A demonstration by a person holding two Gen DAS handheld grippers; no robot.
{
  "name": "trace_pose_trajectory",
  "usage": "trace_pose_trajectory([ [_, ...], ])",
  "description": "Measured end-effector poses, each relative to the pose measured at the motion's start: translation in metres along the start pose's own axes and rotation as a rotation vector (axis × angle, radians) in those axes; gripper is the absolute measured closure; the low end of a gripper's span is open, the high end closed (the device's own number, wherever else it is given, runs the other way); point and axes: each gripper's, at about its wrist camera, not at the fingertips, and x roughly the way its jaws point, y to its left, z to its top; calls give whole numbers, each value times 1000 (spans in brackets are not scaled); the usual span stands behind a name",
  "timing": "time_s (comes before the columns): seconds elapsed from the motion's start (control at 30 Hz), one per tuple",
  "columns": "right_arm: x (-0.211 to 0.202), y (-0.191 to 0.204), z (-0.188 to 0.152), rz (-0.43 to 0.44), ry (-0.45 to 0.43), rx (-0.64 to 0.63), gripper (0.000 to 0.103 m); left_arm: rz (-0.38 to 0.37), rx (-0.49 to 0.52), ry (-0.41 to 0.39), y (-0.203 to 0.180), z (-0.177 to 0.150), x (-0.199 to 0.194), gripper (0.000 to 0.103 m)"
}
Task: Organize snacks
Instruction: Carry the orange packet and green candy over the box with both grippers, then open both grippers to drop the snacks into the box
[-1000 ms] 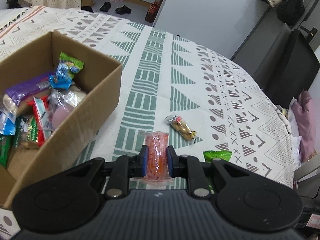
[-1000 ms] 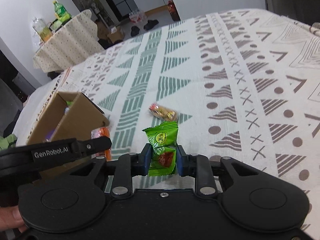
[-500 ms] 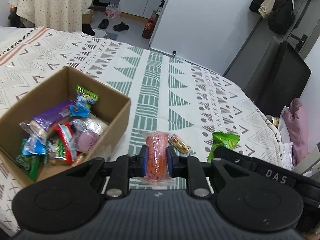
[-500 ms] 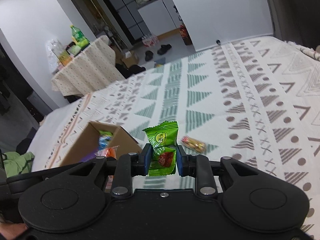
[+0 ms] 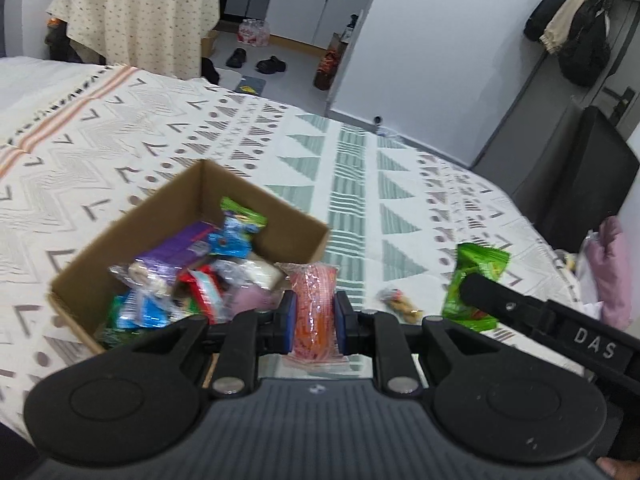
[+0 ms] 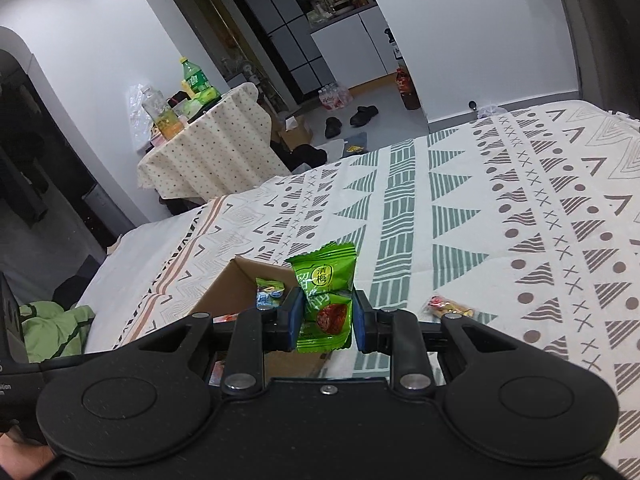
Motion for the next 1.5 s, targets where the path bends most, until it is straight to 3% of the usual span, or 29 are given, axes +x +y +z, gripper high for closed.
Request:
trace_pose_trajectory([
  [0.5, 29, 42, -8, -7, 1, -51, 78, 65, -87, 85, 62, 1, 19, 83],
  [0.6, 40, 49, -13, -2, 29, -64, 78, 102, -89, 71, 72, 4, 19, 77],
  [0.8, 55, 61, -14, 20, 62, -64, 78, 95, -110, 48, 91, 15, 12, 49],
  [1.13, 71, 81, -16, 78, 78, -54, 73, 79, -160, 45, 122, 30, 8, 33],
  [1.27, 63, 74, -18, 49, 78, -45, 57, 88, -164, 44, 127, 33, 7, 27],
  [1.5, 35, 48, -16, 27, 77, 15, 50, 89, -144, 39, 119, 31, -2, 17],
])
